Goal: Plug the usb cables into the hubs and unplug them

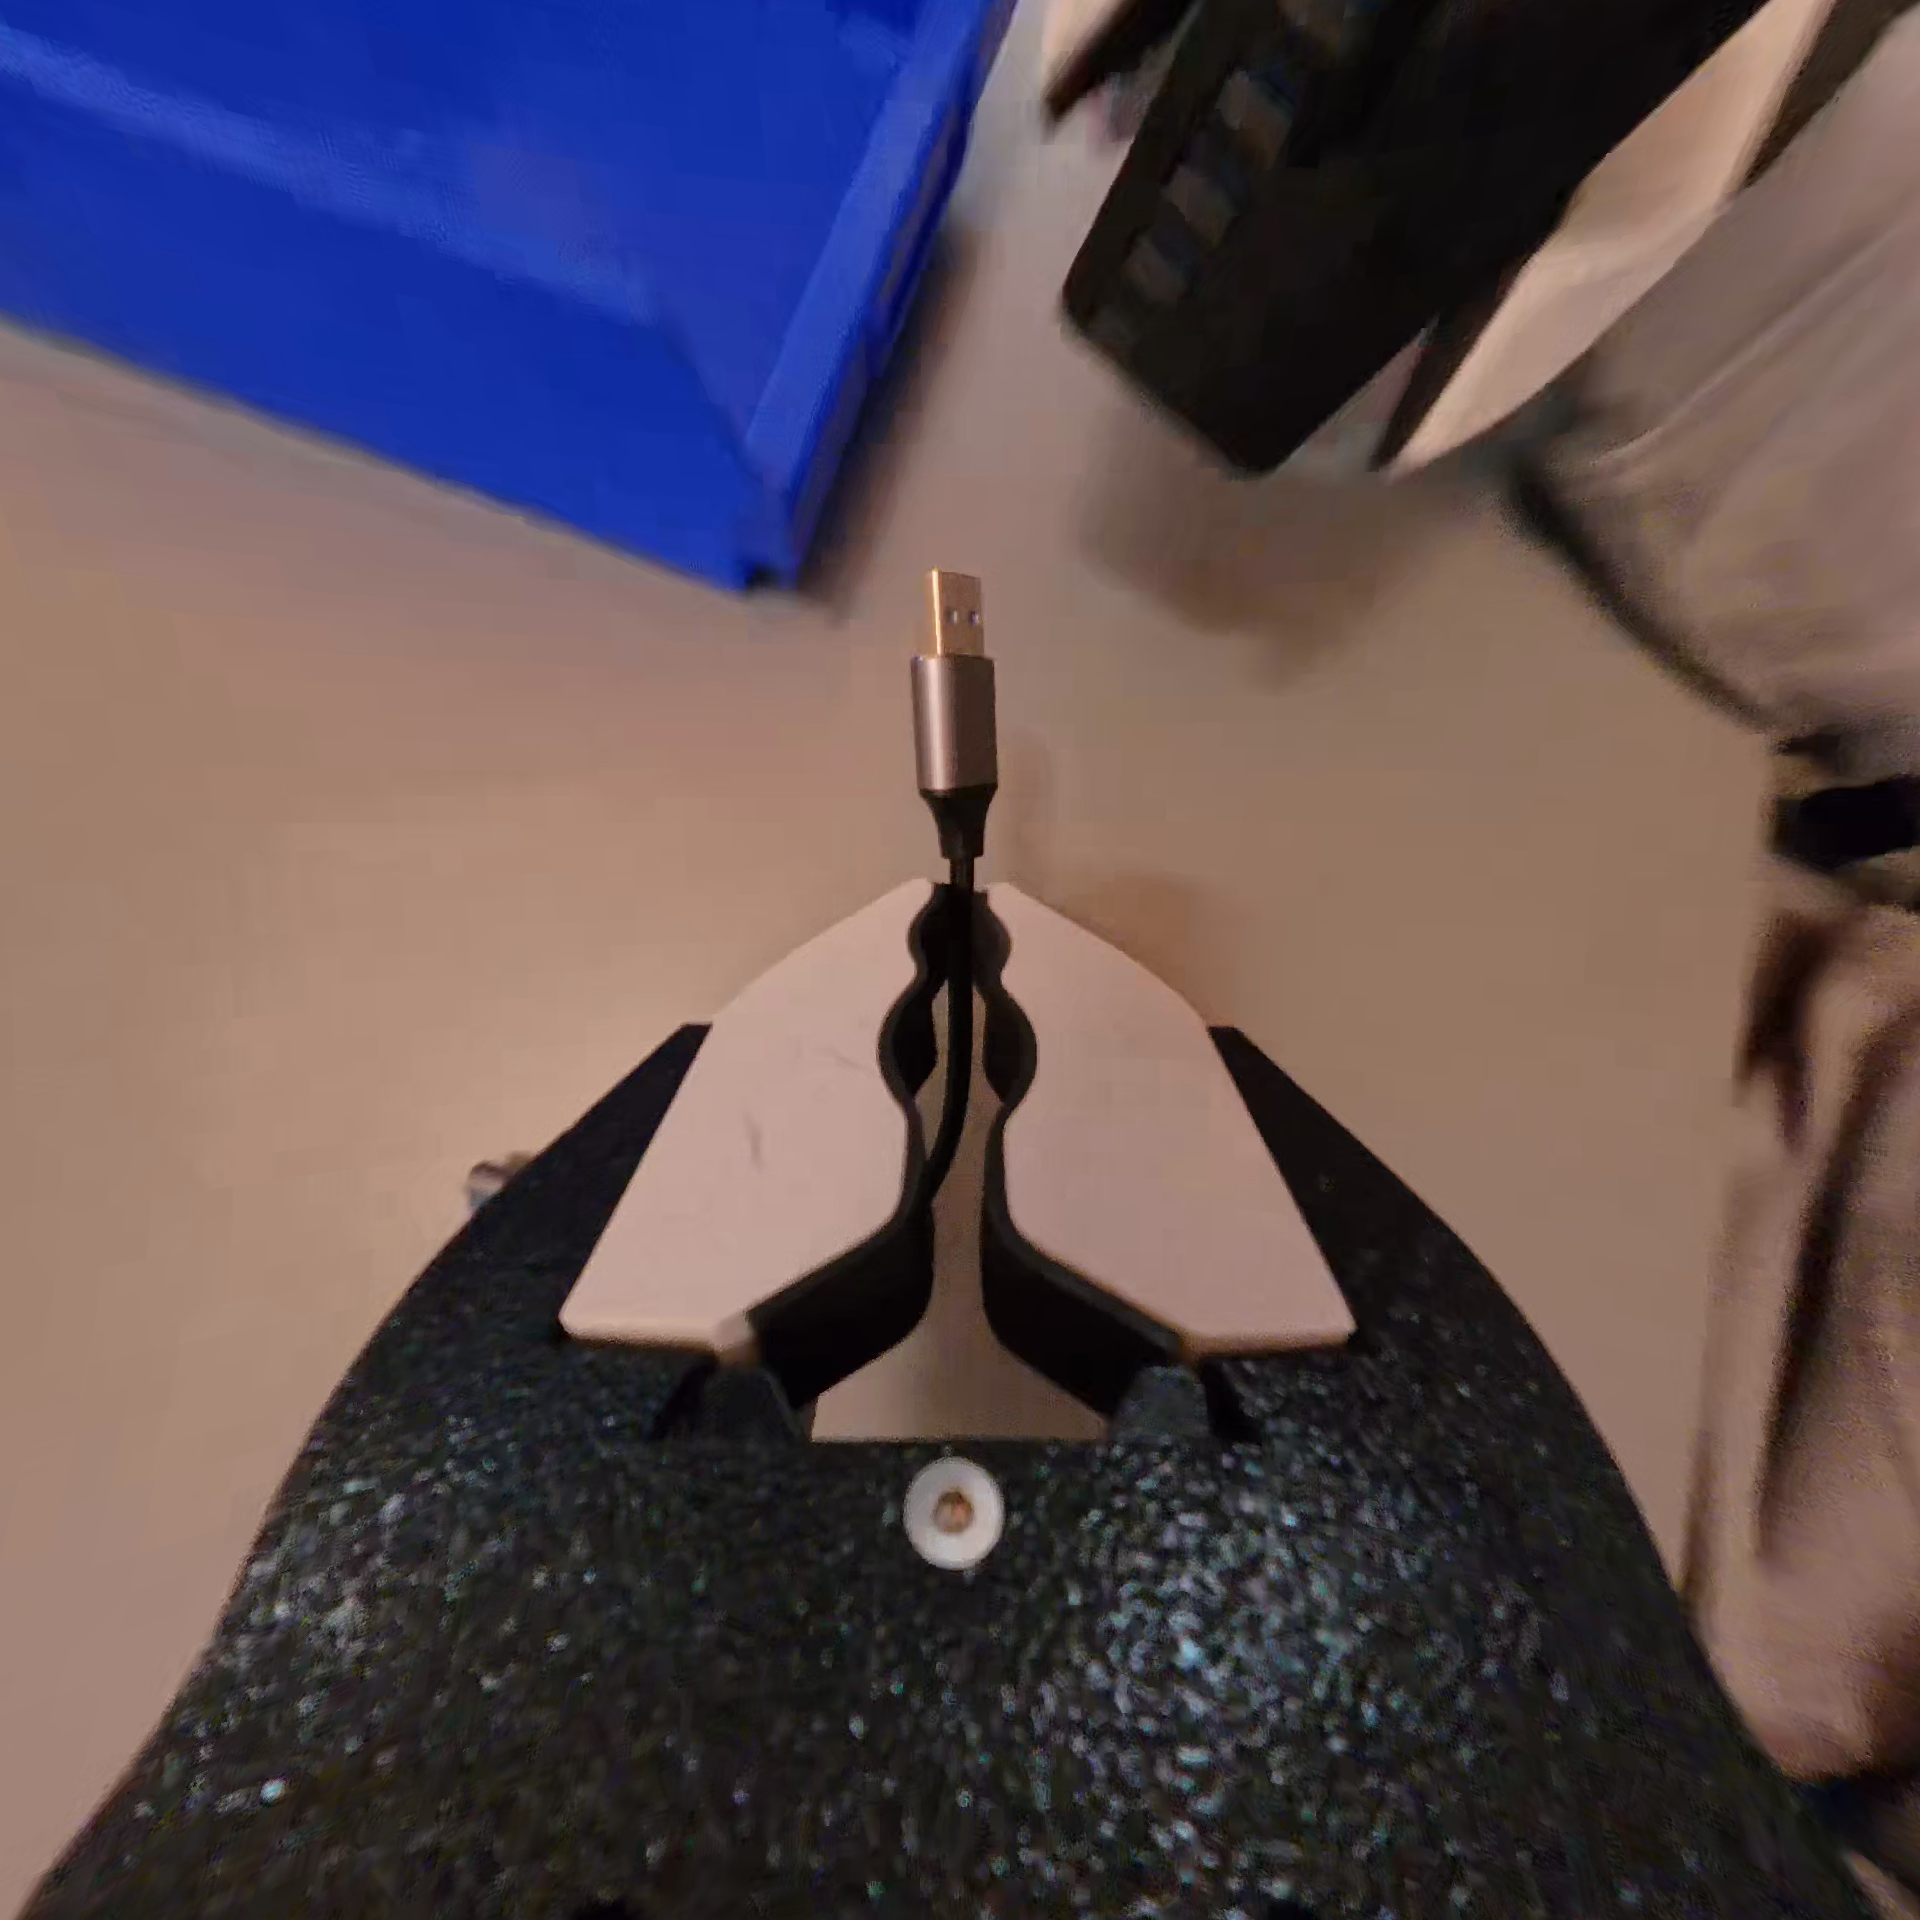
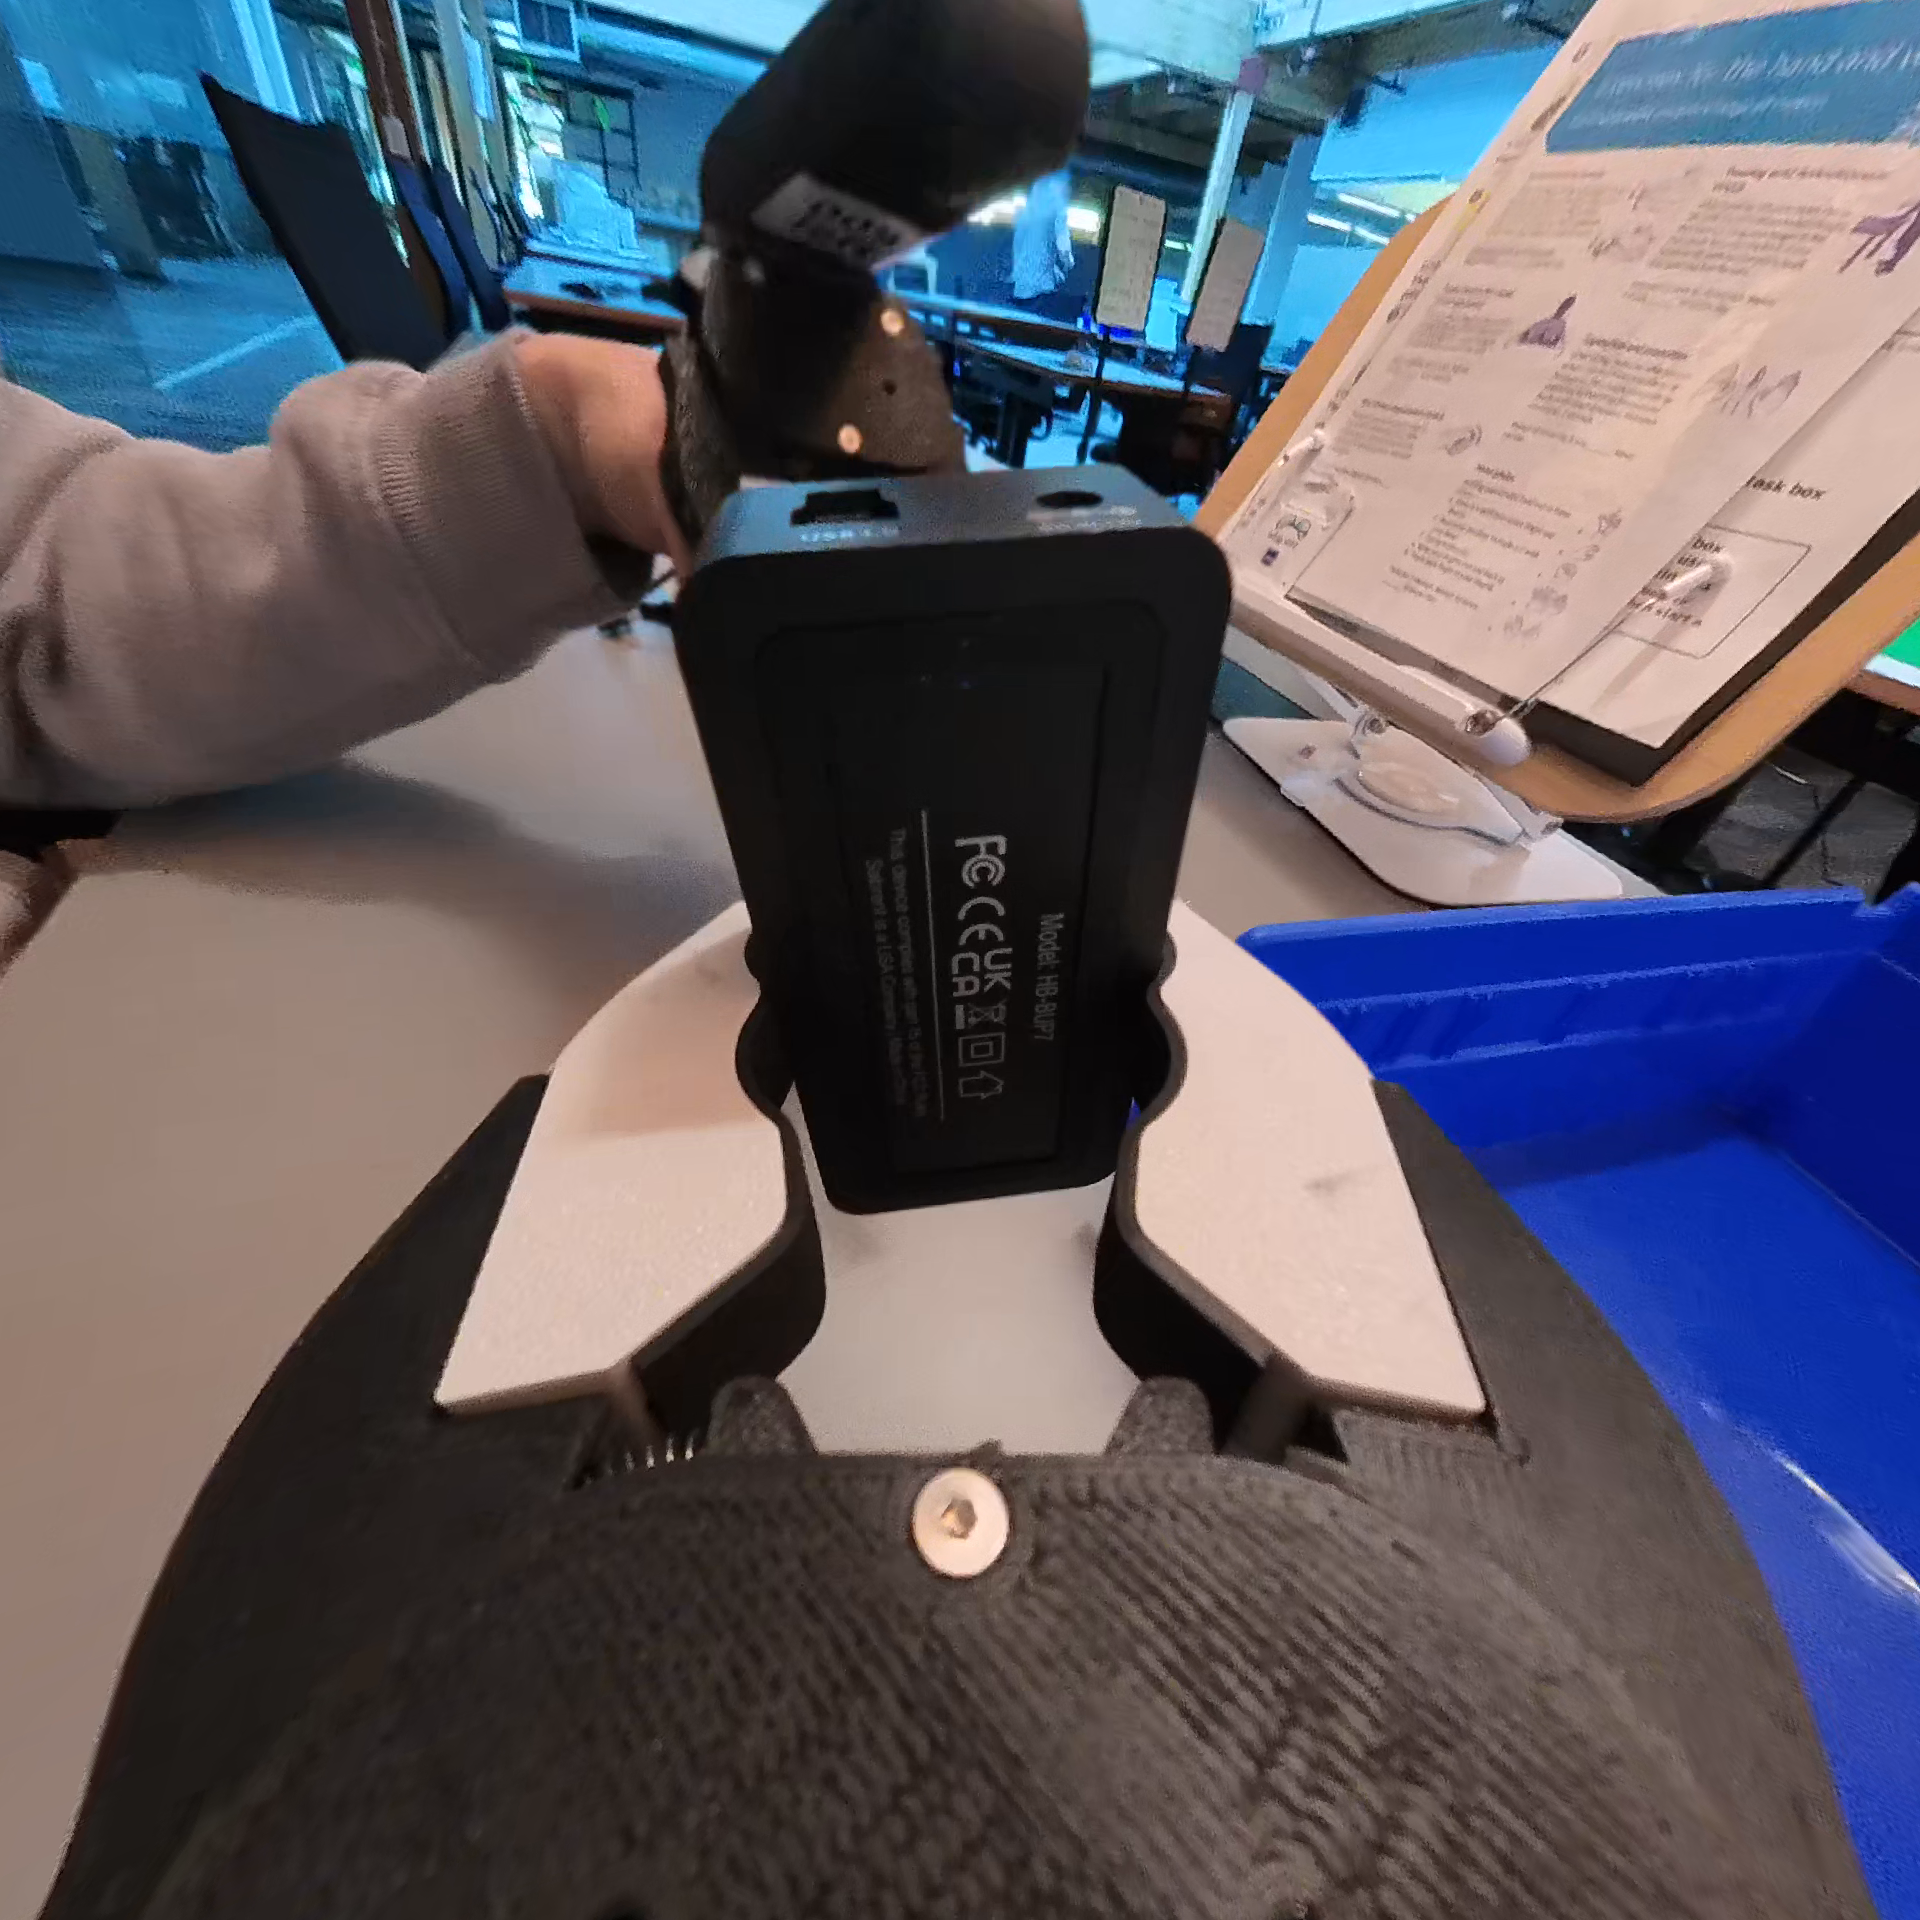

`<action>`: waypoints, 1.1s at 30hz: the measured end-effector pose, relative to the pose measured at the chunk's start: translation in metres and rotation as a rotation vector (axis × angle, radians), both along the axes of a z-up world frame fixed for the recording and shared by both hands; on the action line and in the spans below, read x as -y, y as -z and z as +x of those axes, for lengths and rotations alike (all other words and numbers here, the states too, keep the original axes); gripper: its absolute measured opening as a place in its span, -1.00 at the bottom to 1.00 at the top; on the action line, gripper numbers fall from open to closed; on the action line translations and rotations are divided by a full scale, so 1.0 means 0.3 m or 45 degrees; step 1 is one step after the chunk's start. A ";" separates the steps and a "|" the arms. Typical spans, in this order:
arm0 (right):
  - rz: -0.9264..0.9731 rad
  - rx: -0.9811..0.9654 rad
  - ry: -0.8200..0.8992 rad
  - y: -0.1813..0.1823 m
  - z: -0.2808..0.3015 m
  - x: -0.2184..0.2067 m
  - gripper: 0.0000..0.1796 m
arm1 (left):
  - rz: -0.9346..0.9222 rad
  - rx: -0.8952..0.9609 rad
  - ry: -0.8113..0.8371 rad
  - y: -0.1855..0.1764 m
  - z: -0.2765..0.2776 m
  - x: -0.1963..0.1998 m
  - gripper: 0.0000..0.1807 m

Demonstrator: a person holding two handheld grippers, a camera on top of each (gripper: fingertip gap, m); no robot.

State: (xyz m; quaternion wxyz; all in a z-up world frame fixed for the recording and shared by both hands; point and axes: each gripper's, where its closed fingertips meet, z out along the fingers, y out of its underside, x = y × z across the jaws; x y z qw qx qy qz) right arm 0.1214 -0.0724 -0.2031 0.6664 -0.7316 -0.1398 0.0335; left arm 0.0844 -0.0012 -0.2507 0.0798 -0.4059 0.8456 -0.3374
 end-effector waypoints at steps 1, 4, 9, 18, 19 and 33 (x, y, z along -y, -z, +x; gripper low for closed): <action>0.011 -0.009 -0.005 -0.007 0.002 0.007 -0.26 | -0.044 0.004 0.054 -0.044 0.006 0.026 -0.98; 0.010 -0.011 0.010 -0.003 0.011 0.010 -0.26 | -0.125 0.037 0.177 -0.136 0.025 0.094 -0.97; -0.033 0.000 -0.015 0.027 -0.005 -0.012 -0.26 | -0.165 0.055 0.263 -0.158 0.037 0.154 -0.96; -0.039 -0.007 -0.224 0.040 -0.085 0.001 -0.26 | -0.168 -0.160 0.443 -0.098 -0.053 0.173 -0.96; -0.051 -0.004 -0.242 0.046 -0.096 -0.002 -0.25 | -0.164 -0.177 0.456 -0.088 -0.058 0.170 -0.96; -0.251 0.147 -0.275 0.152 -0.145 -0.053 -0.26 | -0.180 -0.368 0.479 -0.004 -0.089 0.096 -0.96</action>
